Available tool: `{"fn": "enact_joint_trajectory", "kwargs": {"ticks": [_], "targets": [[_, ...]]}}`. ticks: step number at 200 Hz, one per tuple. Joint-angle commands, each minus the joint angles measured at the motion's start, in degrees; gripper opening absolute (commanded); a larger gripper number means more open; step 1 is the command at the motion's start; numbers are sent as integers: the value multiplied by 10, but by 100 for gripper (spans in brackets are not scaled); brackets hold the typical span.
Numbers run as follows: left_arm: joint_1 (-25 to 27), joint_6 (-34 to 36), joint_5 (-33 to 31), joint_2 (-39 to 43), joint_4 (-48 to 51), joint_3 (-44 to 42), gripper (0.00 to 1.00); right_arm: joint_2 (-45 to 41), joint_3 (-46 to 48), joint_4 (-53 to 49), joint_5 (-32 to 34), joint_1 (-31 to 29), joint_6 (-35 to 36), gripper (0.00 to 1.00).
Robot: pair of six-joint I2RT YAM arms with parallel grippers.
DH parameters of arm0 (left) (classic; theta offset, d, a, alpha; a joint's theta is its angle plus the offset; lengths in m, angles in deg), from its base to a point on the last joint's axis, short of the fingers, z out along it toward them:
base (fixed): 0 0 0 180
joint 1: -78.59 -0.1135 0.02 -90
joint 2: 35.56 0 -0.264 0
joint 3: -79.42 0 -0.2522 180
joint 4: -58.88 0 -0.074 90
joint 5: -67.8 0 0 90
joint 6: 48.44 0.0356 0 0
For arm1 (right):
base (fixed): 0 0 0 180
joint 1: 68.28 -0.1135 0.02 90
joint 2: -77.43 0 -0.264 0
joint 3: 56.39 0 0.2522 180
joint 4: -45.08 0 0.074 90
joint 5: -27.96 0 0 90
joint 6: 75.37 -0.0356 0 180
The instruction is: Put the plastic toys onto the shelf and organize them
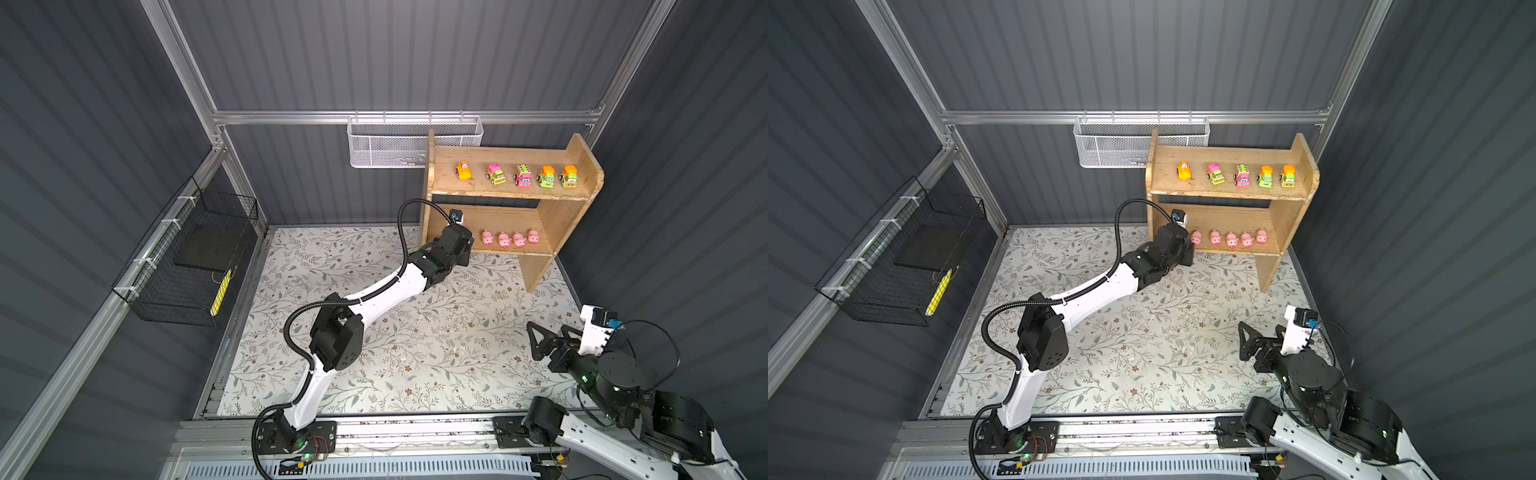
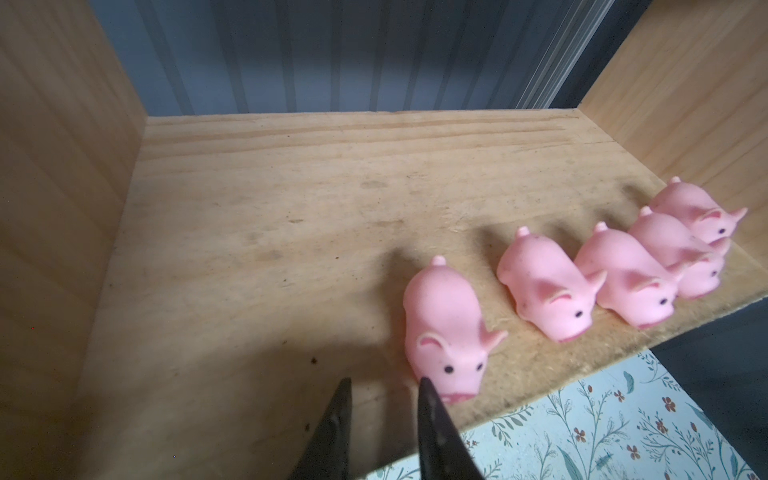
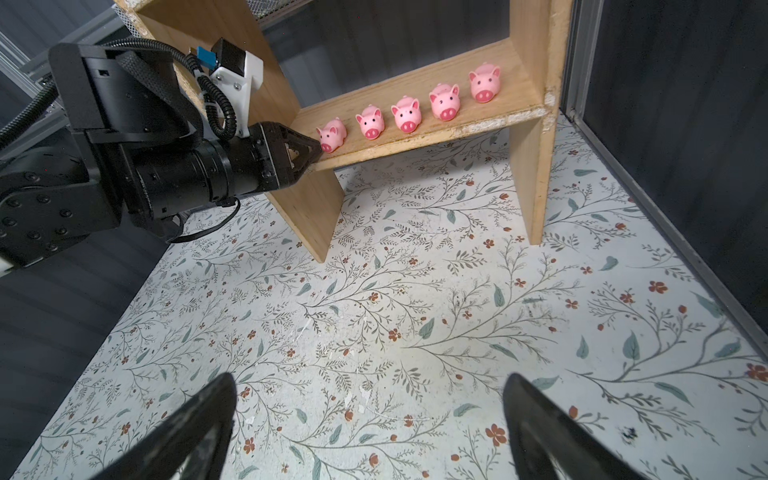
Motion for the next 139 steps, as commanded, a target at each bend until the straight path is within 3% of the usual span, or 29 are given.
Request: {"fn": "enact_joint_trajectory", "kwargs": {"ticks": [1,139], "targets": [[-3,-8,9,-13,10,18,28,-2,6,-8,13,2,-2,99],[-2,-13,18,-15,12,23,29,-4,8,-9,15,2,-4,99]]}}
